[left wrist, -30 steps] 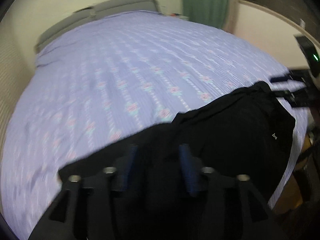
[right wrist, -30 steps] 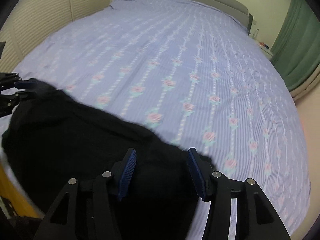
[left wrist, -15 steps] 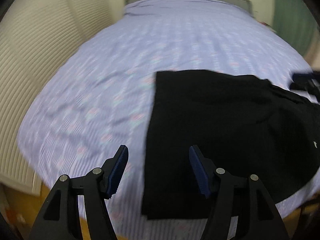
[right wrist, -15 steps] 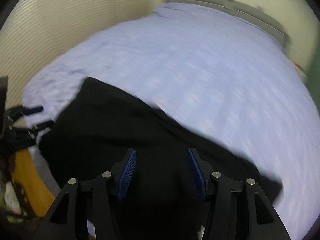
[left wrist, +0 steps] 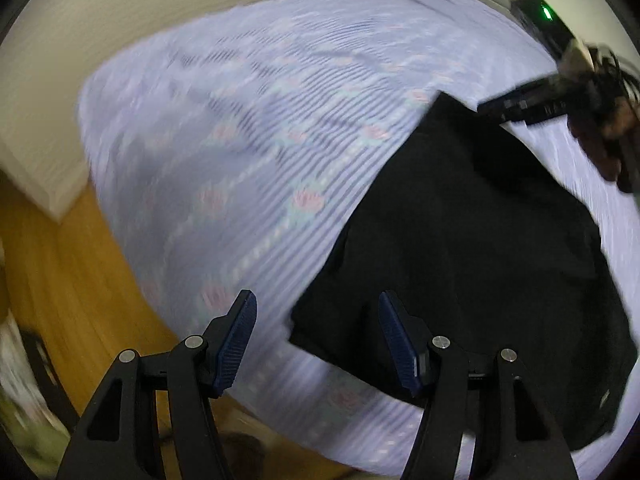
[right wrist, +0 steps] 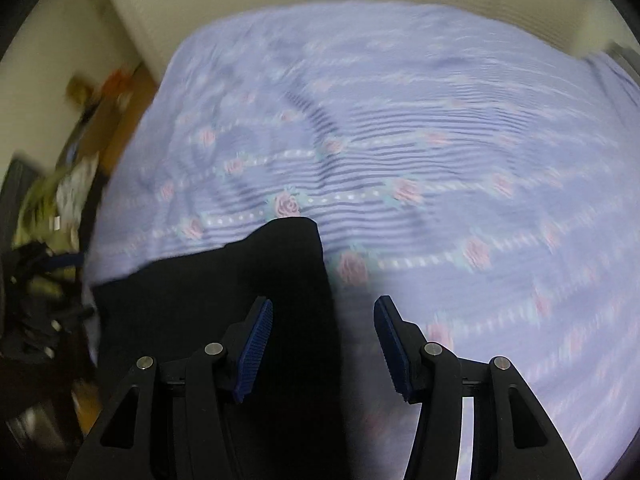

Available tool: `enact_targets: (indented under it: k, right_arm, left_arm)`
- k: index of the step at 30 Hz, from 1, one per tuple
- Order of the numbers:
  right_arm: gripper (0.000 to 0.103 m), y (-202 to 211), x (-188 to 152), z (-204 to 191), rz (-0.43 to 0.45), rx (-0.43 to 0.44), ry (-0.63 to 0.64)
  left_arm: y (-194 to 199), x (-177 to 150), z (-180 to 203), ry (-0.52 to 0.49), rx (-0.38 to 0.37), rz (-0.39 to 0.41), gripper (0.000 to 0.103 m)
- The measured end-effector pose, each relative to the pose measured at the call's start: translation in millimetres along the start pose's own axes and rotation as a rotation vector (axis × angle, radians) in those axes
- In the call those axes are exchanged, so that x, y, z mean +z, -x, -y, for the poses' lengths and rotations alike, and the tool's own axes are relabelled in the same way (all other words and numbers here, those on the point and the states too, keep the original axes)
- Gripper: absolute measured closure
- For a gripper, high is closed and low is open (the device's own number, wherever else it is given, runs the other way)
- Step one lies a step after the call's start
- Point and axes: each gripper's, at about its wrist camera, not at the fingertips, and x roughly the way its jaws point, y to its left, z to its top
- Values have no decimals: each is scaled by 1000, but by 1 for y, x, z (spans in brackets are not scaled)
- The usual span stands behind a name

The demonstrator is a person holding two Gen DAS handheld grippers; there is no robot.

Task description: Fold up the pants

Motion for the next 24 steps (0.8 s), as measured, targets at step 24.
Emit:
enact_targets:
  k: [24]
  right_arm:
    - [88, -51, 27, -7, -137, 189, 94]
  left_arm:
    - [-24, -28, -14, 416, -160, -31, 61]
